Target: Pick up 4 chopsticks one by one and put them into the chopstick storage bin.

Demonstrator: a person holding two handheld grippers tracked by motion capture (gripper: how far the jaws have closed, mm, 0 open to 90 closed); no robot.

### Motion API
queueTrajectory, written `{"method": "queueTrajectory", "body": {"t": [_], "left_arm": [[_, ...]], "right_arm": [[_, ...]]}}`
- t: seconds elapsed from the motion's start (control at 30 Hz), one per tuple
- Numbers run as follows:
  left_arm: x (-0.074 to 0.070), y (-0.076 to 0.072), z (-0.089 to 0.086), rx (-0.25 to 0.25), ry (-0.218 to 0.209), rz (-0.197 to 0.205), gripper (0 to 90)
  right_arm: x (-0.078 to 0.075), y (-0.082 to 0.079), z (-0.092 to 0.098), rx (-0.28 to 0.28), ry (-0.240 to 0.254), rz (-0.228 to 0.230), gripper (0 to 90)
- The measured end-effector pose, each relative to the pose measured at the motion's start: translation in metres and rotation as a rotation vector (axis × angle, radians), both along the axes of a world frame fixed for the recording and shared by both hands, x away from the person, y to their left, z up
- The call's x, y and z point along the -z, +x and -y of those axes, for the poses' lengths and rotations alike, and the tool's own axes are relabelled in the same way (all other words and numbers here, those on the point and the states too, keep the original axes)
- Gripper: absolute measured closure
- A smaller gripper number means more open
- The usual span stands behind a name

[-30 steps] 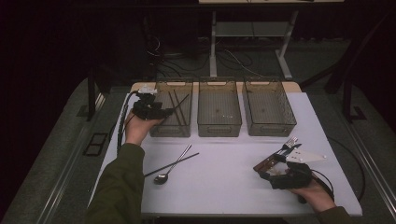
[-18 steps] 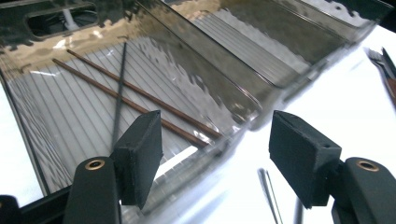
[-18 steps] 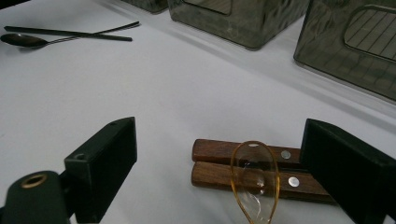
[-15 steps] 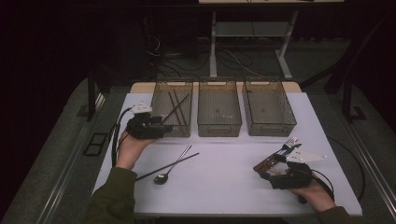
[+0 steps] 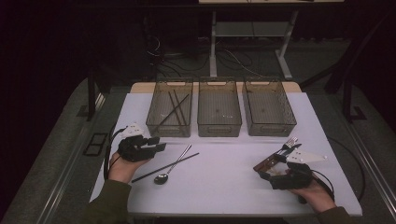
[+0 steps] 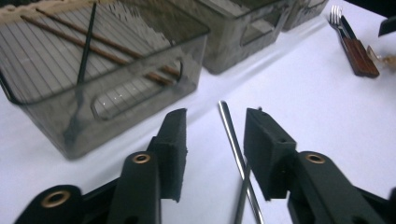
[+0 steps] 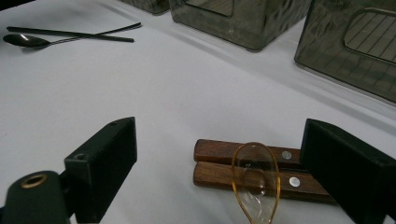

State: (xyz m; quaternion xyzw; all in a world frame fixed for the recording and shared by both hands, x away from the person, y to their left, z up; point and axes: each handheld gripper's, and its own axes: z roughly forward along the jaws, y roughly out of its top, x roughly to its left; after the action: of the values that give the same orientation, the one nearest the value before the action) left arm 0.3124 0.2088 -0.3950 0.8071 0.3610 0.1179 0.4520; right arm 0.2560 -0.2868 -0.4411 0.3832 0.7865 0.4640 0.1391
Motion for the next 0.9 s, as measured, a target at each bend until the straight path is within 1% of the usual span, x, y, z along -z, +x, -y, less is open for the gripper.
{"method": "queueTrajectory", "body": {"t": [0.27, 0.33, 0.53, 0.6, 0.7, 0.9], "left_arm": [[0.009, -0.017, -0.004, 0.009, 0.009, -0.01, 59.6], [0.011, -0.021, -0.005, 0.003, 0.01, -0.016, 59.9], [0.019, -0.03, -0.009, 0.017, 0.027, -0.028, 63.3], [0.021, -0.032, -0.01, 0.03, 0.041, -0.031, 64.3], [0.025, -0.033, -0.009, 0.036, 0.041, -0.046, 65.7], [0.032, -0.031, -0.007, 0.061, 0.066, -0.068, 68.6]], "right_arm": [[0.0, 0.0, 0.0, 0.002, -0.005, 0.004, 11.0], [0.0, -0.001, 0.0, 0.001, -0.006, 0.003, 11.0], [0.0, -0.001, 0.0, 0.002, -0.01, 0.005, 11.0], [0.0, -0.001, 0.0, 0.002, -0.012, 0.005, 11.0], [0.0, -0.002, 0.0, 0.002, -0.012, 0.003, 11.0], [0.0, -0.002, 0.0, -0.001, -0.015, 0.005, 11.0]]}}
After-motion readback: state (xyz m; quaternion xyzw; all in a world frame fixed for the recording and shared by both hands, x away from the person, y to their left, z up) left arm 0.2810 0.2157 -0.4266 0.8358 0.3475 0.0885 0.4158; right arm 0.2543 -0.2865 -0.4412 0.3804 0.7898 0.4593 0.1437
